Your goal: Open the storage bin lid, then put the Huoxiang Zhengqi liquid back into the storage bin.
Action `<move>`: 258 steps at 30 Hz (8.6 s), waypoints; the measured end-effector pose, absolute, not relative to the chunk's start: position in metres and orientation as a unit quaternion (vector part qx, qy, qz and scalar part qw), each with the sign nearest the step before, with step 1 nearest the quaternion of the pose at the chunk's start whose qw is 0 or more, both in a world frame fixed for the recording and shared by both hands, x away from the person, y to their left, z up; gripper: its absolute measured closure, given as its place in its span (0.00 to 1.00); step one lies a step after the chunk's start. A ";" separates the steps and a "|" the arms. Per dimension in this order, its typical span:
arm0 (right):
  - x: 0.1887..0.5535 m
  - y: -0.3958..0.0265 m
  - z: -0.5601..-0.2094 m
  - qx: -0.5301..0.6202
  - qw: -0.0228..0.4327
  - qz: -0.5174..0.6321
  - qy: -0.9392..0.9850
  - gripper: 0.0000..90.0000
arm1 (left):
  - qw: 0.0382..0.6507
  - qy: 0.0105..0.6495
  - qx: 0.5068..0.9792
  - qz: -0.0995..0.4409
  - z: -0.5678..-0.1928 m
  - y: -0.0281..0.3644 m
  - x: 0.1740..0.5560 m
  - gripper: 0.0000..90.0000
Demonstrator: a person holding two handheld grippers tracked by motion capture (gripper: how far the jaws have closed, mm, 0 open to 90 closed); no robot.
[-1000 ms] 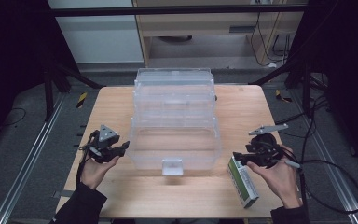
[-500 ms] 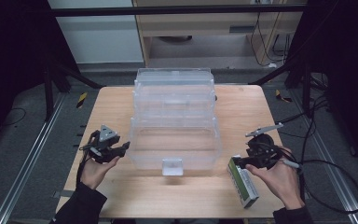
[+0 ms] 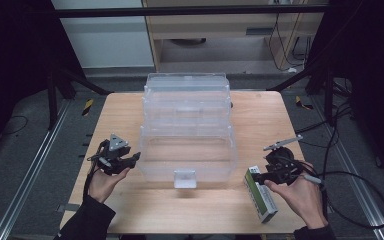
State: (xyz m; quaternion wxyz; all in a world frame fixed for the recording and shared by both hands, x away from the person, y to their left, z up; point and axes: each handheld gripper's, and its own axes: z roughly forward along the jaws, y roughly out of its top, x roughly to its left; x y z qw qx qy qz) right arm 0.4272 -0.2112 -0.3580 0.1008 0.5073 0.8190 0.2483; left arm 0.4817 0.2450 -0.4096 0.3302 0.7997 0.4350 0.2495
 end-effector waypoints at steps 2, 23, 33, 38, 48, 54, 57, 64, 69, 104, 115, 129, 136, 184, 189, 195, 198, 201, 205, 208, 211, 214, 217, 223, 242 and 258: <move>0.425 -0.211 -0.360 0.510 0.097 0.245 0.819 0.46 | 0.329 0.434 0.801 0.249 -0.410 0.245 0.481 0.60; 0.428 -0.211 -0.373 0.524 0.074 0.200 0.824 0.53 | 0.323 0.435 0.804 0.246 -0.412 0.242 0.484 0.60; 0.429 -0.211 -0.379 0.530 0.058 0.184 0.826 0.55 | 0.323 0.432 0.805 0.245 -0.413 0.241 0.484 0.59; 0.430 -0.211 -0.382 0.527 0.052 0.180 0.829 0.56 | 0.323 0.433 0.805 0.245 -0.413 0.241 0.484 0.59; 0.431 -0.208 -0.385 0.529 0.051 0.164 0.831 0.57 | 0.322 0.431 0.806 0.247 -0.413 0.241 0.484 0.58; 0.432 -0.206 -0.388 0.528 0.045 0.153 0.834 0.58 | 0.323 0.432 0.805 0.245 -0.413 0.242 0.484 0.58; 0.432 -0.207 -0.390 0.529 0.044 0.150 0.834 0.59 | 0.322 0.432 0.806 0.246 -0.413 0.241 0.484 0.58; 0.433 -0.208 -0.396 0.531 0.032 0.140 0.835 0.61 | 0.323 0.431 0.806 0.245 -0.414 0.241 0.485 0.58; 0.434 -0.207 -0.396 0.532 0.030 0.134 0.836 0.62 | 0.323 0.431 0.806 0.244 -0.414 0.241 0.485 0.58; 0.438 -0.205 -0.391 0.523 0.038 0.111 0.844 0.71 | 0.320 0.430 0.808 0.245 -0.414 0.241 0.485 0.58; 0.438 -0.213 -0.369 0.532 0.067 0.140 0.833 0.71 | 0.324 0.427 0.807 0.248 -0.411 0.239 0.483 0.58; 0.442 -0.217 -0.348 0.542 0.103 0.159 0.819 0.71 | 0.358 0.445 0.775 0.271 -0.387 0.262 0.476 0.58; 0.446 -0.219 -0.334 0.543 0.114 0.175 0.813 0.71 | 0.356 0.477 0.756 0.274 -0.389 0.284 0.481 0.59; 0.480 -0.169 -0.268 0.449 0.155 0.240 0.847 0.72 | 0.331 0.490 0.763 0.263 -0.405 0.289 0.491 0.59; 0.484 -0.161 -0.266 0.426 0.150 0.245 0.858 0.72 | 0.332 0.489 0.762 0.263 -0.405 0.289 0.490 0.59; 0.489 -0.149 -0.261 0.389 0.142 0.249 0.875 0.72 | 0.331 0.489 0.763 0.262 -0.406 0.289 0.491 0.59; 0.495 -0.145 -0.260 0.369 0.133 0.256 0.883 0.72 | 0.331 0.490 0.762 0.262 -0.406 0.290 0.491 0.59; 0.499 -0.141 -0.261 0.354 0.122 0.262 0.889 0.72 | 0.332 0.491 0.762 0.262 -0.405 0.291 0.491 0.59; 0.506 -0.135 -0.264 0.330 0.113 0.262 0.899 0.72 | 0.331 0.491 0.762 0.262 -0.406 0.291 0.491 0.59; 0.510 -0.130 -0.265 0.309 0.103 0.263 0.908 0.72 | 0.330 0.491 0.763 0.261 -0.407 0.290 0.491 0.59; 0.513 -0.129 -0.266 0.294 0.094 0.266 0.913 0.72 | 0.330 0.491 0.763 0.261 -0.407 0.291 0.492 0.59; 0.516 -0.127 -0.267 0.280 0.088 0.270 0.917 0.72 | 0.329 0.492 0.763 0.261 -0.407 0.291 0.492 0.59; 0.520 -0.125 -0.268 0.264 0.087 0.273 0.921 0.72 | 0.328 0.492 0.763 0.261 -0.408 0.291 0.492 0.59; 0.527 -0.119 -0.272 0.228 0.073 0.277 0.930 0.72 | 0.328 0.493 0.762 0.261 -0.408 0.293 0.493 0.59; 0.547 -0.109 -0.282 0.126 0.043 0.255 0.958 0.72 | 0.326 0.493 0.764 0.259 -0.410 0.292 0.494 0.59; 0.552 -0.102 -0.299 0.071 0.024 0.216 0.974 0.72 | 0.323 0.491 0.767 0.258 -0.412 0.291 0.494 0.59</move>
